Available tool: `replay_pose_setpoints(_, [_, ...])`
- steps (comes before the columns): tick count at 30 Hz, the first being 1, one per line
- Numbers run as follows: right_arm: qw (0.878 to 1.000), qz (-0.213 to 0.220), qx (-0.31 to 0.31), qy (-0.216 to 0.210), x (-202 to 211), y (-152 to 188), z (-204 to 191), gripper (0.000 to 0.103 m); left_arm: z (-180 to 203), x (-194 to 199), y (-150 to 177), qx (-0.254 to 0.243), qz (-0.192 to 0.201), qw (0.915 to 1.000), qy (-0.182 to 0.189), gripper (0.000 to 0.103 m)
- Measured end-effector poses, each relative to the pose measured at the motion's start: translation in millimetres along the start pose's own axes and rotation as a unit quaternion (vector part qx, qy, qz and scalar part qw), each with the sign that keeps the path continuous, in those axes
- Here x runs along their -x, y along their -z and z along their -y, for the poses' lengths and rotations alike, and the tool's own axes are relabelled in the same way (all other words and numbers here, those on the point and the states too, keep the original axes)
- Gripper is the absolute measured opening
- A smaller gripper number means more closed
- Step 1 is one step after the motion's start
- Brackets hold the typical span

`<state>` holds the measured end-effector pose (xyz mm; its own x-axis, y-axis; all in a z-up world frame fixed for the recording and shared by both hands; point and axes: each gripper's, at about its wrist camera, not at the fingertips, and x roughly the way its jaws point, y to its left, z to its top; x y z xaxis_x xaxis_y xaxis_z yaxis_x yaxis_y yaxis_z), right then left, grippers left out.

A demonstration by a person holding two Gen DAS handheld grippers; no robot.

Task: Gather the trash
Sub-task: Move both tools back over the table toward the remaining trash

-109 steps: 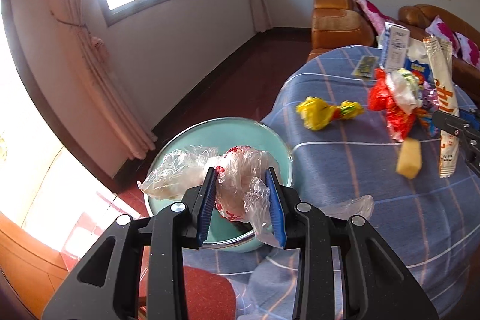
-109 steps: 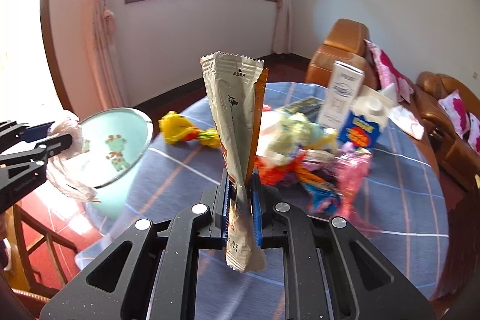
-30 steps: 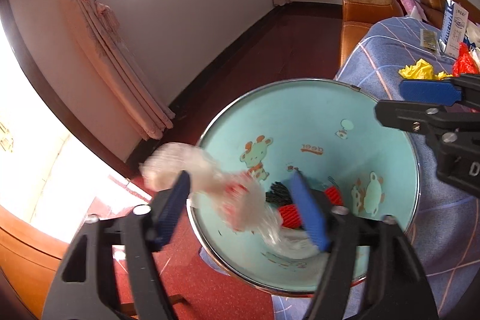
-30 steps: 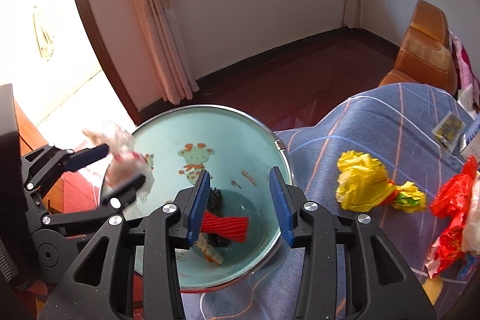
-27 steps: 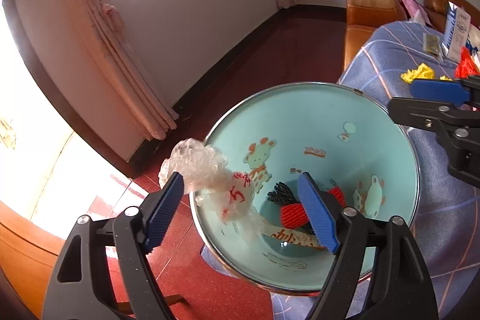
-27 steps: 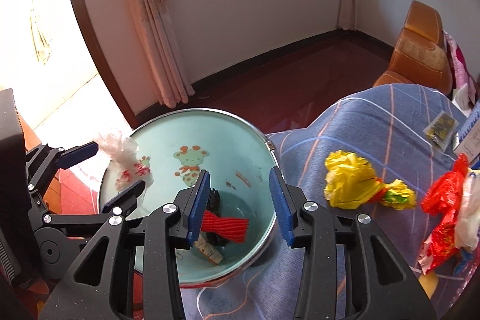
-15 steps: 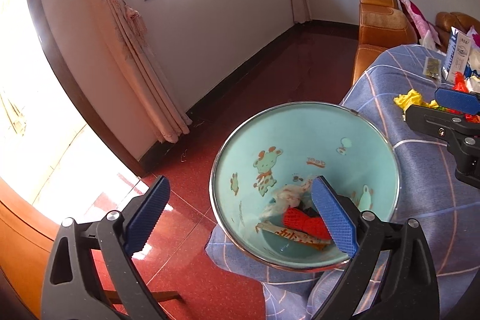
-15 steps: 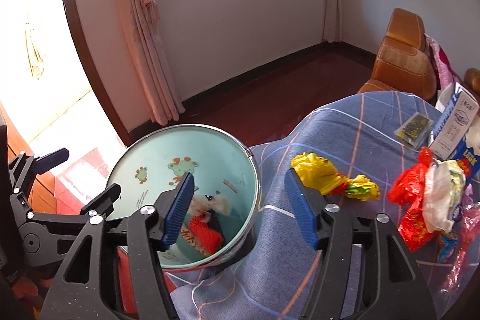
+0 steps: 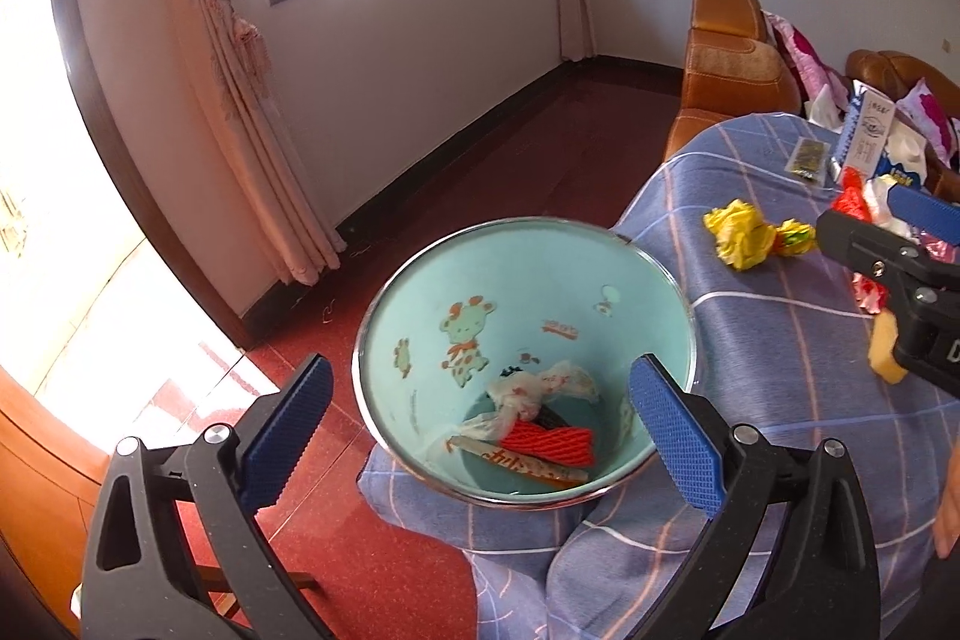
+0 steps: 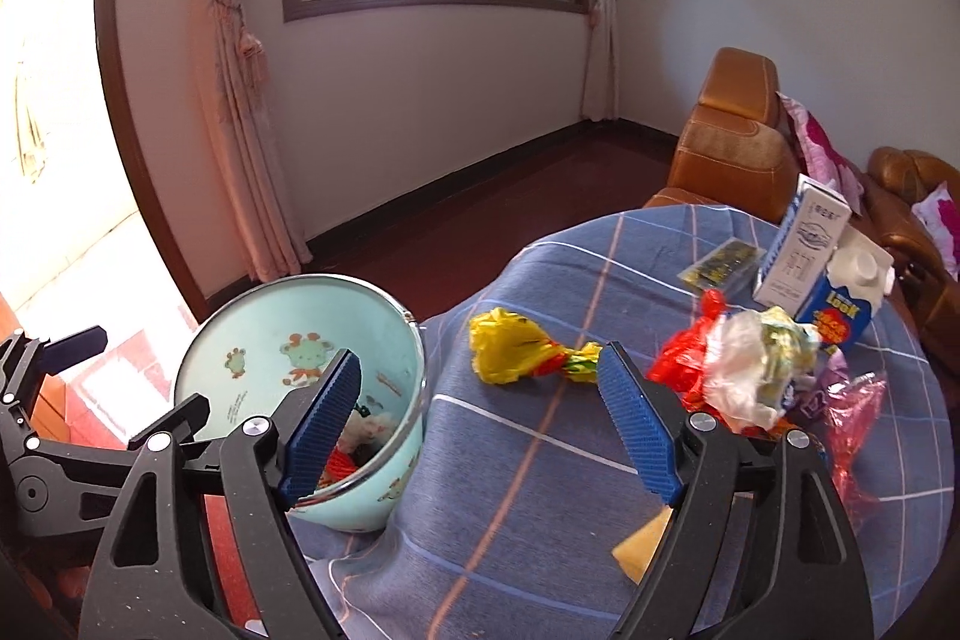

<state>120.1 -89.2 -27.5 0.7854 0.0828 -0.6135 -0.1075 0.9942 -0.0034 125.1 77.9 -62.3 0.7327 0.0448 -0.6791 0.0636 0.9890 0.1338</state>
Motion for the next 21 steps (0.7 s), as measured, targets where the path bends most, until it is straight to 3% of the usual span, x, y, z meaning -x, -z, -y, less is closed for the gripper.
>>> replay_pose_setpoints(21, [0.996,-0.005,-0.053,0.067,28.2,26.0,79.0,0.080,89.9,14.3,-3.7,-0.058,0.001,0.9963,0.064,0.097])
